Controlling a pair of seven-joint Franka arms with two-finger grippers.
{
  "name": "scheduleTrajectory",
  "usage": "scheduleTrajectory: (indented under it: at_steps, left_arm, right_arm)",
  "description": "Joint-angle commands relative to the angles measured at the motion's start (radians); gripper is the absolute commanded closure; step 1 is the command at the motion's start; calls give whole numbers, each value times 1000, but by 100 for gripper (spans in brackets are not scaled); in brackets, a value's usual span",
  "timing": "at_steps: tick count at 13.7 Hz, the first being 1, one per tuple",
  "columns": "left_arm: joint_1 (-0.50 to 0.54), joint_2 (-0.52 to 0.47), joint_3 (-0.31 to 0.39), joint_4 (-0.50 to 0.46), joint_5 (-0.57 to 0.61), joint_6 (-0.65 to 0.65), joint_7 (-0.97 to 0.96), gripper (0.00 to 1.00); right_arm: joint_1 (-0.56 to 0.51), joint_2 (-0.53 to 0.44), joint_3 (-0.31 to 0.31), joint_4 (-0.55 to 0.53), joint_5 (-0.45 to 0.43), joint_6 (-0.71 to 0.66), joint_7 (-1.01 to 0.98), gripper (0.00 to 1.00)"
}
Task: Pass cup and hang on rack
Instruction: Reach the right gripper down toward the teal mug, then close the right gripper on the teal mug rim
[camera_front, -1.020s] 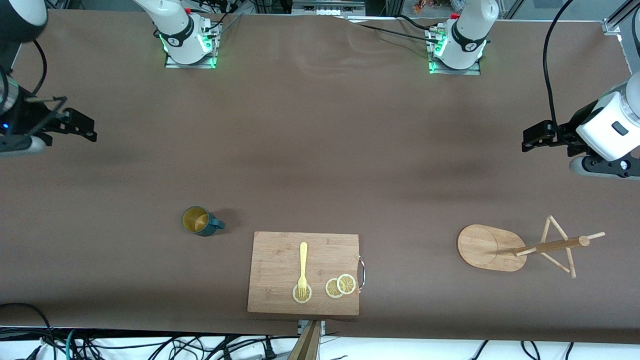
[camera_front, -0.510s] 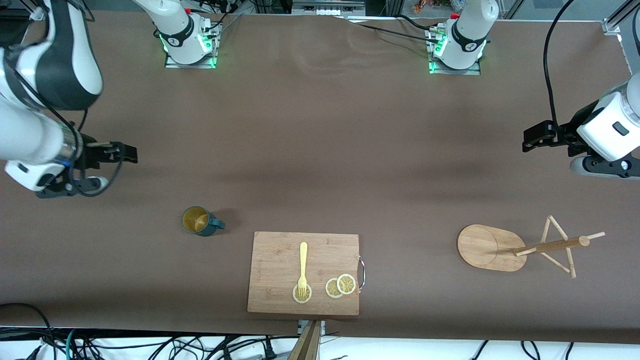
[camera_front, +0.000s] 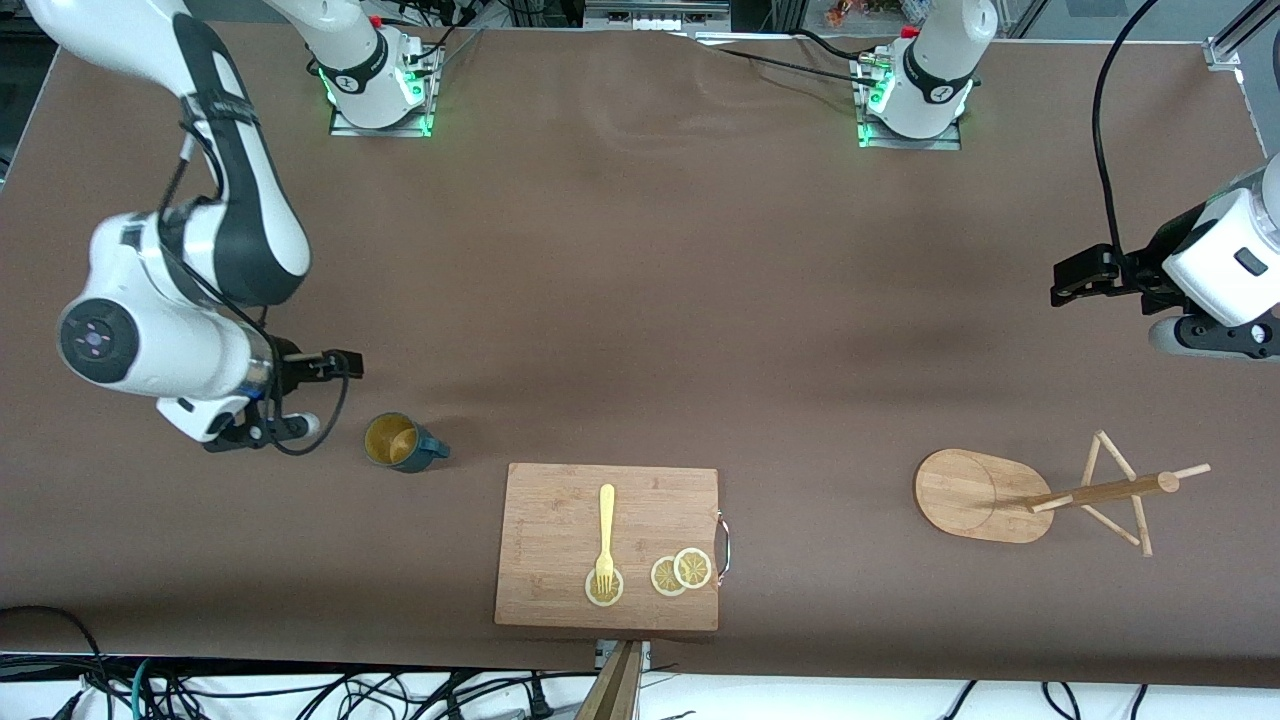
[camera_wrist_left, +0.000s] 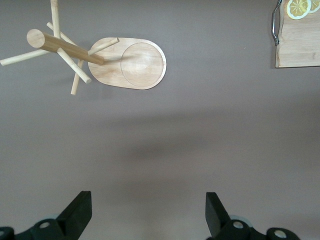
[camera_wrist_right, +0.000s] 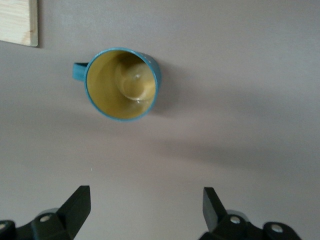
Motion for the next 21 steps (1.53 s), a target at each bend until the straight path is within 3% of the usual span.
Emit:
scheduleTrajectory:
  at_steps: [1,7,11,15,18,21]
  left_arm:
    - [-4,18,-2,34,8,-5,-8,0]
    - [0,18,-2,34,8,-5,-6,0]
    - [-8,19,-2,40,8,-5,-9,0]
    - [-8,19,-2,41,8,-5,-8,0]
    - [-8,19,-2,43,8,-5,-9,0]
    - [-8,19,-2,43,8,-5,-9,0]
  right_arm:
    - [28,84,-3,72,13,67,22,2]
    - [28,224,-6,234,7,76,85,3]
    - [28,268,-8,239,2,95,90,14]
    - [31,281,-8,228,2,95,94,58]
    - [31,293,-8,231,7,95,91,100]
    - [39,290,-2,242,10,98,88,100]
